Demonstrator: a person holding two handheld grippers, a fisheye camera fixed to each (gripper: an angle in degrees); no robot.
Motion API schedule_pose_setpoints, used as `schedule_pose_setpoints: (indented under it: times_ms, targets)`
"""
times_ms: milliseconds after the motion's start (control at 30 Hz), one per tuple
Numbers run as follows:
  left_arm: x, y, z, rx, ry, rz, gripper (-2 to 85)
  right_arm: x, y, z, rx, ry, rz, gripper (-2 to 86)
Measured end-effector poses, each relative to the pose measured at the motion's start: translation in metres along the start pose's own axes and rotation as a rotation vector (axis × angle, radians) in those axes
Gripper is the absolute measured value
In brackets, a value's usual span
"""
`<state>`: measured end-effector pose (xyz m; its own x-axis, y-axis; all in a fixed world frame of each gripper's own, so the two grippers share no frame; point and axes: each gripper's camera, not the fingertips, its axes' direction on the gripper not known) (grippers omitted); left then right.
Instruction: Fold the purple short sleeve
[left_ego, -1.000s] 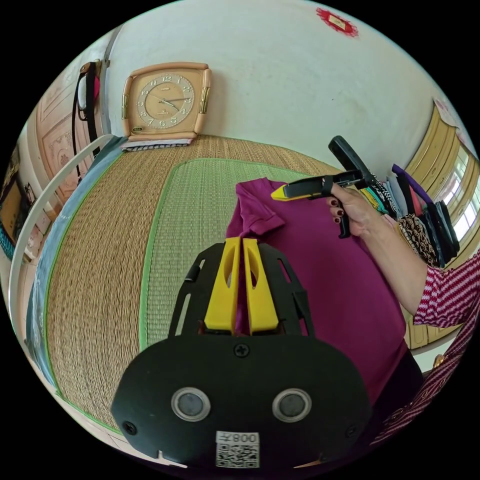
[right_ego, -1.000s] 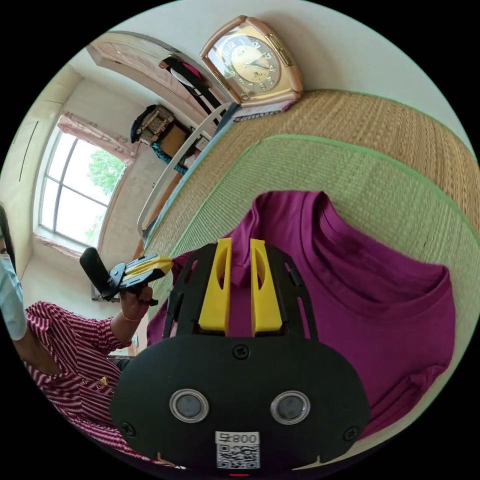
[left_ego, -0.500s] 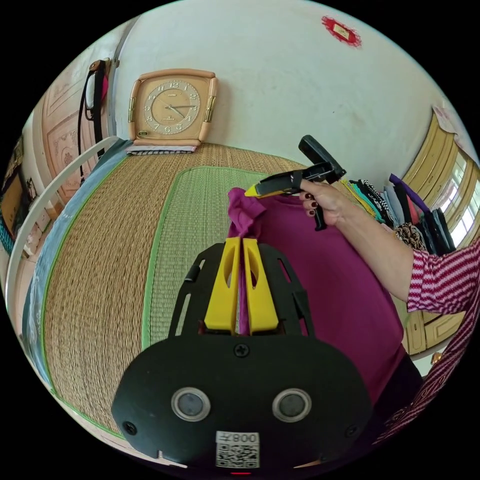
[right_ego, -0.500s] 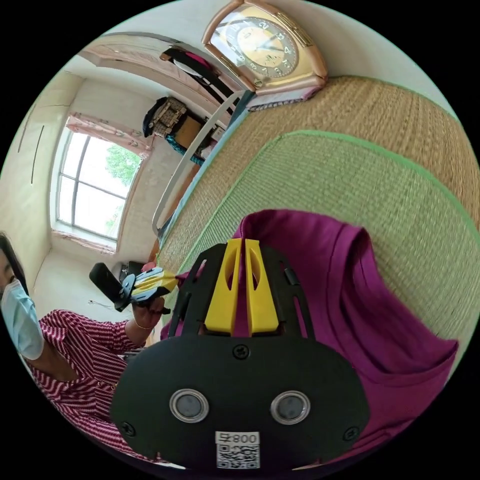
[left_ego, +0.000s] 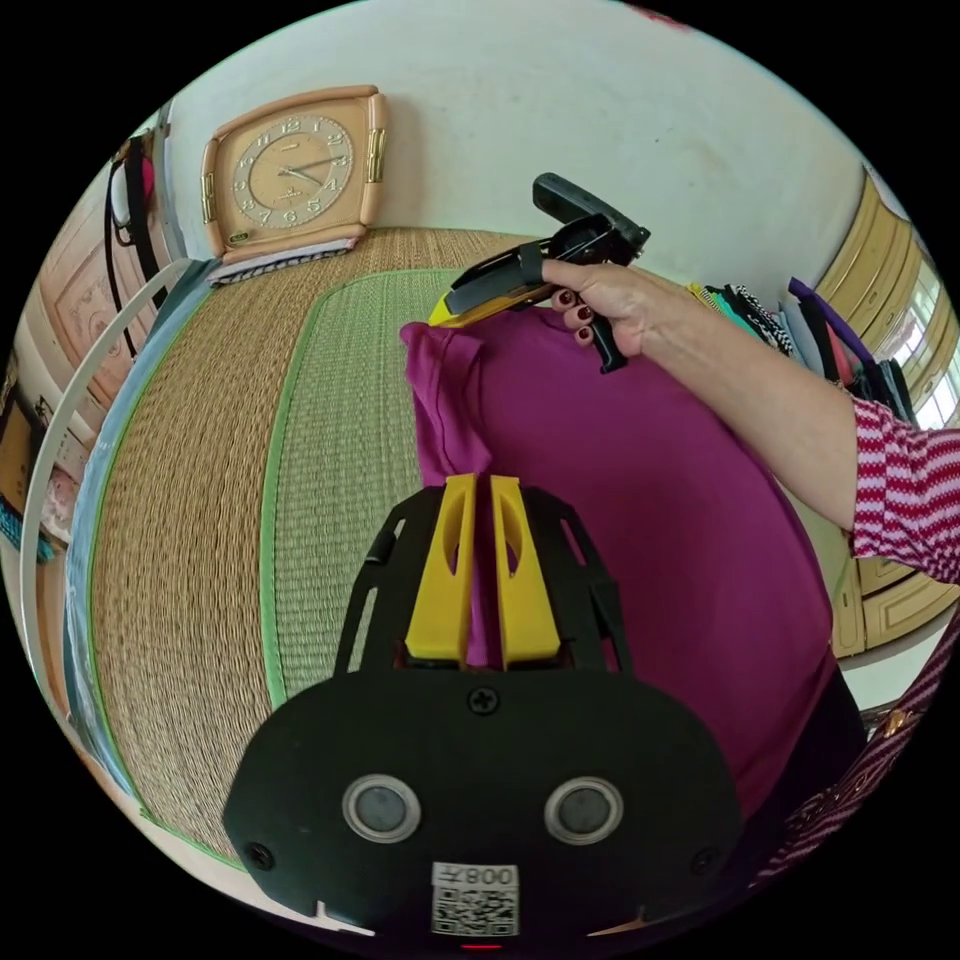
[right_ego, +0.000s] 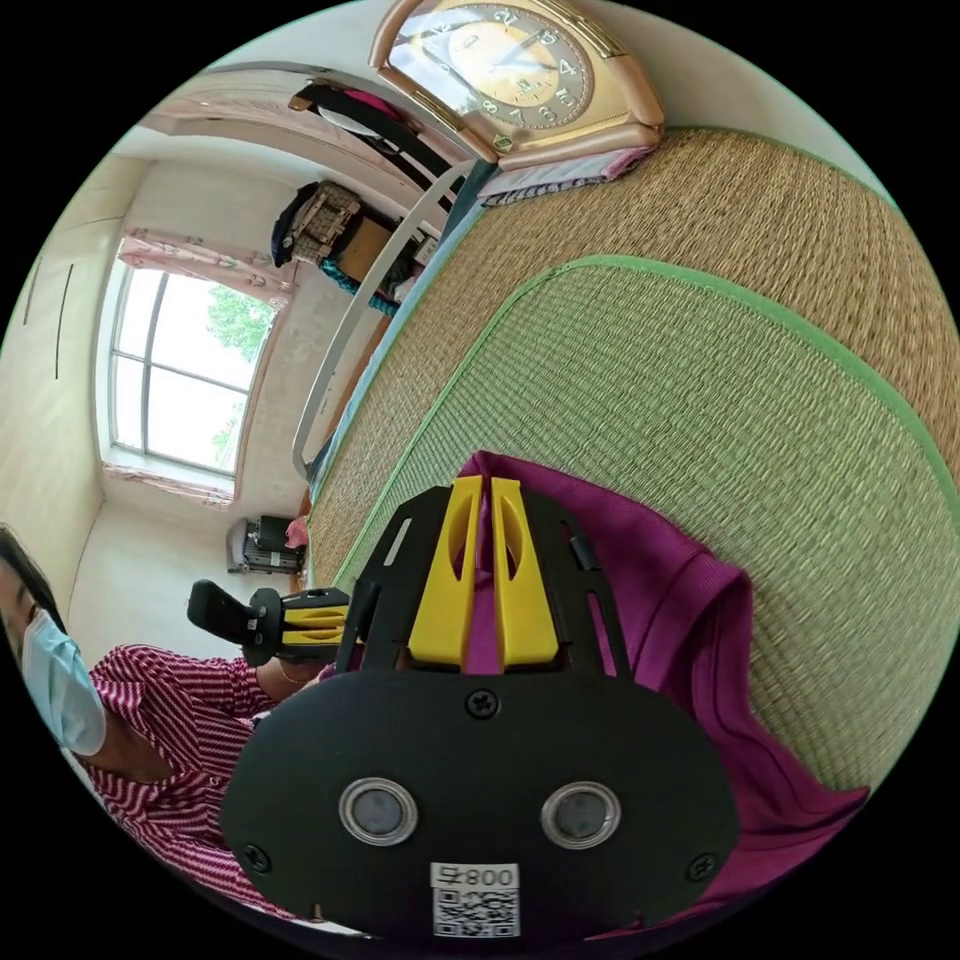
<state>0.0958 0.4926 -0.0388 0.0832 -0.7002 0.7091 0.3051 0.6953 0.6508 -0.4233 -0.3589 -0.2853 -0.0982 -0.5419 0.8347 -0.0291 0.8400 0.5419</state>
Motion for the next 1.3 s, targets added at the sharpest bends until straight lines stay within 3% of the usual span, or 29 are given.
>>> schedule_pose_setpoints:
  times_ms: [167,267,367,467,733,867,1033,1167,1300]
  targets:
    - [-0.001,-0.012,-0.014,-0.023,0.044,-0.013,3.2,-0.009,0.022,-0.032,0.109,-0.031,0.01,0.4]
    - [0.003,-0.021,-0.032,0.009,0.031,-0.014,3.1,-0.032,0.028,-0.021,0.074,-0.015,-0.039,0.2]
    - [0.0,-0.034,-0.025,-0.074,0.062,-0.018,2.8,-0.037,0.018,0.007,-0.015,0.066,-0.024,0.1]
    - [0.0,-0.043,-0.048,-0.029,0.058,-0.033,2.6,-0.028,0.016,0.009,0.007,-0.008,0.029,0.1]
    - [-0.006,-0.07,-0.073,-0.052,0.095,-0.063,2.4,-0.069,0.091,-0.068,0.161,0.013,0.023,0.1]
    - [0.0,-0.087,-0.093,-0.038,0.08,-0.045,2.3,-0.088,0.189,-0.132,0.236,0.154,0.08,0.1]
    - [0.001,-0.111,-0.09,-0.091,0.074,-0.042,2.1,-0.081,0.335,-0.194,0.326,0.384,0.357,0.2]
    - [0.006,-0.131,-0.108,-0.102,0.085,-0.051,2.2,-0.073,0.381,-0.214,0.395,0.397,0.469,0.4]
    - [0.018,-0.144,-0.129,-0.076,0.068,-0.039,2.4,-0.085,0.376,-0.217,0.369,0.583,0.506,1.5]
